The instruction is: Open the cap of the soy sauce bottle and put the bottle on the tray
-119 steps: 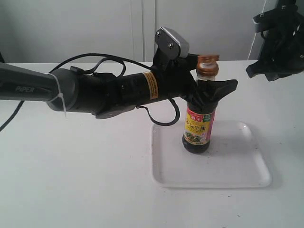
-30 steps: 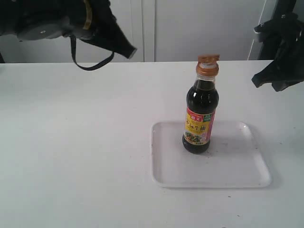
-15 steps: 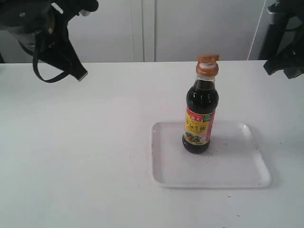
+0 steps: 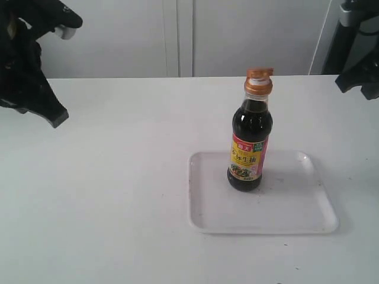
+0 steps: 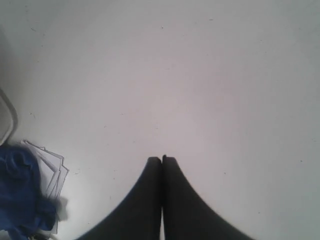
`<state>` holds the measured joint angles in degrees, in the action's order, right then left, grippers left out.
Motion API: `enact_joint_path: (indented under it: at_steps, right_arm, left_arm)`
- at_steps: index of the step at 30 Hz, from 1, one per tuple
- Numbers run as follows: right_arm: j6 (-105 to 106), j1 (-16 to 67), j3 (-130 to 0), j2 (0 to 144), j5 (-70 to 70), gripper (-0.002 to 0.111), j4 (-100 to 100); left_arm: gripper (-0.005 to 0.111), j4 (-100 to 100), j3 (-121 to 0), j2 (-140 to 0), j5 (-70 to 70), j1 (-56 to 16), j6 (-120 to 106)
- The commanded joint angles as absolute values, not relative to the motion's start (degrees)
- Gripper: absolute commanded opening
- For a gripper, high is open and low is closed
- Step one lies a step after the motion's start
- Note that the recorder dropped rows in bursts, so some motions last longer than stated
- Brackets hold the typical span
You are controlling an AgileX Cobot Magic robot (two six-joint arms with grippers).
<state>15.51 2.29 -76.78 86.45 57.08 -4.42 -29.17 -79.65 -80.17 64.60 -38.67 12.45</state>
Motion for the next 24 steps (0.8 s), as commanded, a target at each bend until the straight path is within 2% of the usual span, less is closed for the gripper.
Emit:
enact_joint_path:
  at_steps: [1,10,24]
  right_arm:
    - [15.0,1.7,-75.5,83.4,56.4,0.000,-3.7]
    - [15.0,1.7,-66.5,74.1,45.4,0.000,-3.0]
    - [15.0,1.7,-54.3,59.5,36.2,0.000,-1.5]
  left_arm:
    - [0.000,-27.5,-77.1,-75.2,70.0,-38.6,12.1]
    - [0.000,-27.0,-69.8,-68.1,65.4,-36.7,14.9]
    - [0.000,-26.9,-59.5,-58.6,60.9,-36.7,17.1]
